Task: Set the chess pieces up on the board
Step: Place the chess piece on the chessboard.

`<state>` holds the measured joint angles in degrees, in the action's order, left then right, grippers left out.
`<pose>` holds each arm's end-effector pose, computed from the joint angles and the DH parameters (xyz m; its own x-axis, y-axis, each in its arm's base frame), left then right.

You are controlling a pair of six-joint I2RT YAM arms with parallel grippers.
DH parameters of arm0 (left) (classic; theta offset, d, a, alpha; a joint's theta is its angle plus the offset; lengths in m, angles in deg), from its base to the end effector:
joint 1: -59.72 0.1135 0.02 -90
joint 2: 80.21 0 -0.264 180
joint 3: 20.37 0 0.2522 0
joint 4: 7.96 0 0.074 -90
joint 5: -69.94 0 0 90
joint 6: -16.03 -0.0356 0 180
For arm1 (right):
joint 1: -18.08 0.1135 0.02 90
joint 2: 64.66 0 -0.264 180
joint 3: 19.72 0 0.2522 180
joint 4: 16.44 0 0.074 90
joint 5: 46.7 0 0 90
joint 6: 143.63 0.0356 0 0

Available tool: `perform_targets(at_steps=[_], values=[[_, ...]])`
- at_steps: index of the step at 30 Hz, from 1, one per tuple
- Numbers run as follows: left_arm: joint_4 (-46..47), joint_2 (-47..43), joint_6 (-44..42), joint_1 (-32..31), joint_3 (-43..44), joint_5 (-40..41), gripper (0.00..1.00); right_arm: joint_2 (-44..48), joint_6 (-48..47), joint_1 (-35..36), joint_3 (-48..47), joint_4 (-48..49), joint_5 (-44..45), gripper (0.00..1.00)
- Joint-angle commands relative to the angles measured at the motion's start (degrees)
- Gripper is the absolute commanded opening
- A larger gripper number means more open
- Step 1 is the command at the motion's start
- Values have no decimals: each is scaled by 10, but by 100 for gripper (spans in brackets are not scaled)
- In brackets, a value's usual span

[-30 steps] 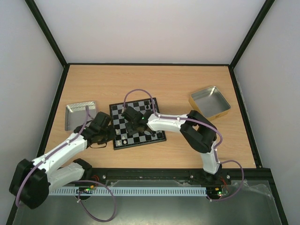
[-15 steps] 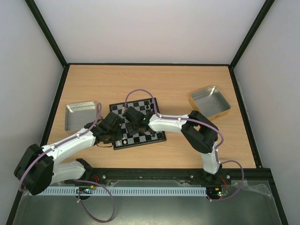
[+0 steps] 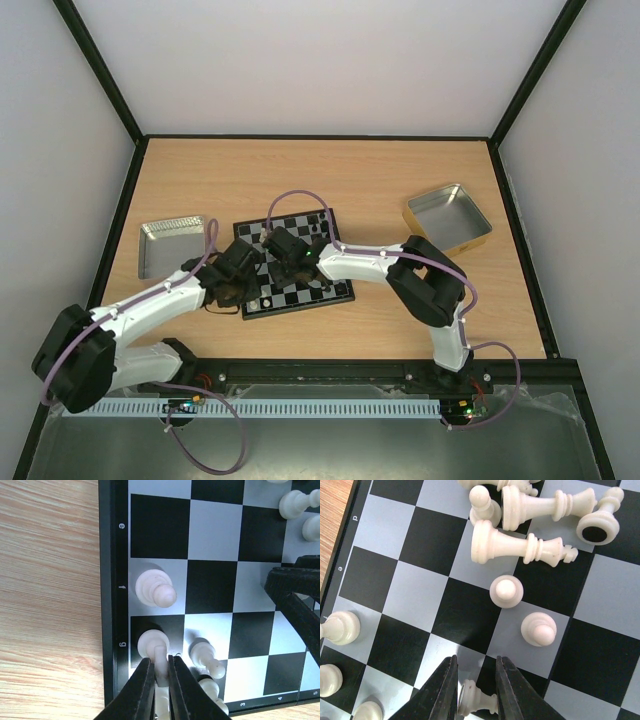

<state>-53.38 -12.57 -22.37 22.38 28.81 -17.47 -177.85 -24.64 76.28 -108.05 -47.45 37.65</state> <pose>0.1656 -0.1243 0.1794 -0.9059 -0.2936 -0.3053 -0.1929 0.9276 -0.3198 0.2153 0.3539 0.1596 -0.8056 -0.3840 -0.4513 -0.5538 0.7586 0.3432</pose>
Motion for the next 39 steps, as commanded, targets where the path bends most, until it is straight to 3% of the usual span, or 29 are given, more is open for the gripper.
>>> perform_targets(at_steps=[1, 8, 29, 39], values=[[-15, 10, -8, -3, 14, -1, 14, 6, 6, -2, 13, -12, 0, 22], [-15, 1, -9, -3, 24, -5, 34, 12, 5, -3, 12, -12, -7, 27], [-13, -116, 9, 40, 13, 21, 45, 47, 14, -3, 19, -46, 15, 41], [15, -159, 1, 59, 3, 16, 51, 71, 70, 14, 46, -87, 43, 44]])
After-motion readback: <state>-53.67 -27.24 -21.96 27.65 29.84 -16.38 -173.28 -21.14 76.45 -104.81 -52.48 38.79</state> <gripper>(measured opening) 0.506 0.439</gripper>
